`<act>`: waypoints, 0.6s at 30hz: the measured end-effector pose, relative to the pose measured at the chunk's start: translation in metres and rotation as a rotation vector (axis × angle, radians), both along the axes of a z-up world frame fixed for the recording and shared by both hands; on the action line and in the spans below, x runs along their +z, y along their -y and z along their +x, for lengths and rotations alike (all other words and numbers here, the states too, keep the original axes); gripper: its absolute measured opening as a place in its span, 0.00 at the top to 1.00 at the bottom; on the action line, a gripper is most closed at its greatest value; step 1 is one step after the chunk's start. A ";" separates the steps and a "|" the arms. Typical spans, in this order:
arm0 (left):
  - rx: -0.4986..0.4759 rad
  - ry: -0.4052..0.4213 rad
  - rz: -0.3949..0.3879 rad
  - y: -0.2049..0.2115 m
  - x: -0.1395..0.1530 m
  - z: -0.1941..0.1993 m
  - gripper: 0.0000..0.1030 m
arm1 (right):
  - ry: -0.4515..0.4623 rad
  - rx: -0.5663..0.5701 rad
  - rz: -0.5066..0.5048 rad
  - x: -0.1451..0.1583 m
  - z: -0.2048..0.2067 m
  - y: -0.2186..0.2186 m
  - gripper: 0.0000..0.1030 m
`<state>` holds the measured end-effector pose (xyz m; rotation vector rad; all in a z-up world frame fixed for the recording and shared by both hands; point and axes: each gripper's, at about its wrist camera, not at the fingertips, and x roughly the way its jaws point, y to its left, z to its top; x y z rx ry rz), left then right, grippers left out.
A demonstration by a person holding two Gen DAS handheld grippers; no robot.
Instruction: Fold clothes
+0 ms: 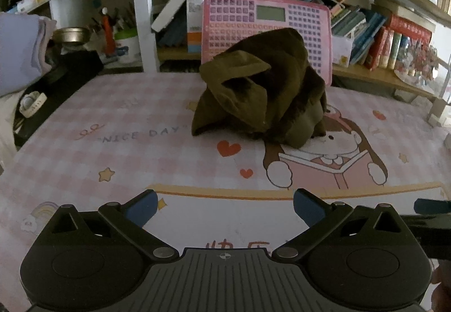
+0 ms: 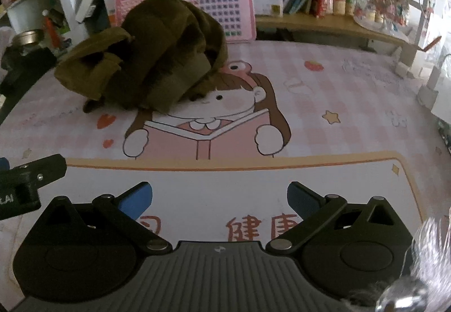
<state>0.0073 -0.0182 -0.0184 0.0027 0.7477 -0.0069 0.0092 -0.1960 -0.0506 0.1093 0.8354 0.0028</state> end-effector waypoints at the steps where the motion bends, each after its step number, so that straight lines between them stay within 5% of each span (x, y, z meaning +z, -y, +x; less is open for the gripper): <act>1: -0.008 -0.004 0.003 0.001 0.001 -0.001 0.00 | -0.002 -0.002 0.001 0.000 0.001 0.000 0.00; 18: -0.042 0.011 -0.018 0.010 0.005 0.002 0.00 | 0.050 0.006 0.007 0.011 0.005 0.004 0.00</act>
